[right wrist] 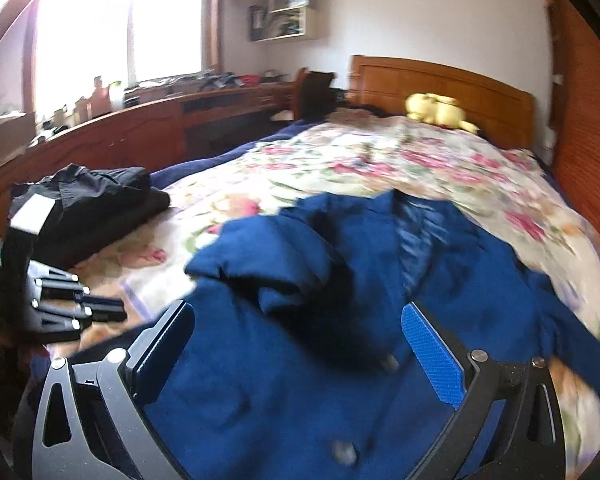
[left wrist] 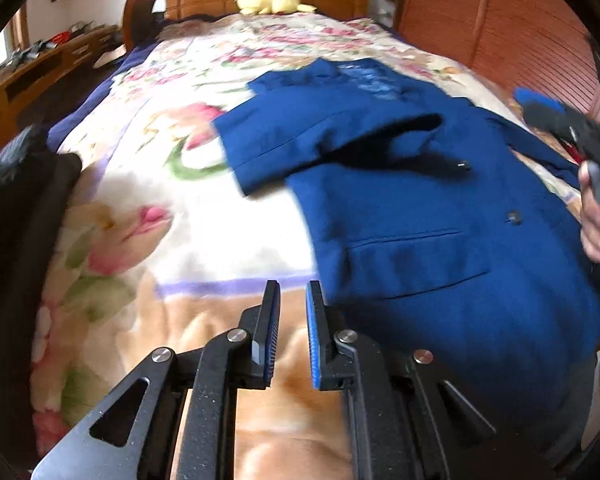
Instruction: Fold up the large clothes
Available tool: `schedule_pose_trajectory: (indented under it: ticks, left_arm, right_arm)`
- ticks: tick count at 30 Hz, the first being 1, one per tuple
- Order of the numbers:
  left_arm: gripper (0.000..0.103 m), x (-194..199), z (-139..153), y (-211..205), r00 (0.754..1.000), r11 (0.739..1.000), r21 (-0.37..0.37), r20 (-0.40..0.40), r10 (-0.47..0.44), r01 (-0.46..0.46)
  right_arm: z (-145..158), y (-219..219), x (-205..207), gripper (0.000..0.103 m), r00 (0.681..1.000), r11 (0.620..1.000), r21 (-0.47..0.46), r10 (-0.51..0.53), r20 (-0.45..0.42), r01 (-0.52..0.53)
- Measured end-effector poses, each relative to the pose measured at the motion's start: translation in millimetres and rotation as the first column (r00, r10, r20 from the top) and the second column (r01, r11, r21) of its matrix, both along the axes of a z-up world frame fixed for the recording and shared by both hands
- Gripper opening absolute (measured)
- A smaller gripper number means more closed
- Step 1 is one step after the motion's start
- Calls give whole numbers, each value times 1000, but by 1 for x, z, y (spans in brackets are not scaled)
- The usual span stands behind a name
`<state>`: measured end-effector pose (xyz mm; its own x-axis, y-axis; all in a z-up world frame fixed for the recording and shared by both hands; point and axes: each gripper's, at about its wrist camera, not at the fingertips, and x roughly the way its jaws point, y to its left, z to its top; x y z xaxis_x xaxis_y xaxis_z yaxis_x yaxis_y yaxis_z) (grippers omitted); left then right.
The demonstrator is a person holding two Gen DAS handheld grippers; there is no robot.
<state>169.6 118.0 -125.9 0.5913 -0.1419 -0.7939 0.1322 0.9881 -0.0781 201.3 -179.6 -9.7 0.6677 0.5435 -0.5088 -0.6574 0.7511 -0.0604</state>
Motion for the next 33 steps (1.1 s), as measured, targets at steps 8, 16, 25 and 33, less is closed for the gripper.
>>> schedule_pose_trajectory:
  ticks: [8, 16, 25, 33]
  left_arm:
    - [13, 0, -26, 10, 999, 1000, -26, -32, -6, 5]
    - [13, 1, -34, -5, 998, 998, -25, -29, -64, 63]
    - [13, 0, -37, -9, 996, 994, -54, -15, -93, 92]
    - [13, 1, -38, -9, 994, 992, -57, -11, -111, 111]
  right_arm:
    - [-39, 80, 83, 53, 988, 972, -210, 82, -130, -108]
    - [-43, 93, 112, 5, 994, 962, -262, 51, -98, -75]
    - [-14, 14, 112, 4, 979, 976, -84, -202, 9, 202]
    - [-39, -45, 111, 4, 924, 920, -116, -380, -35, 374]
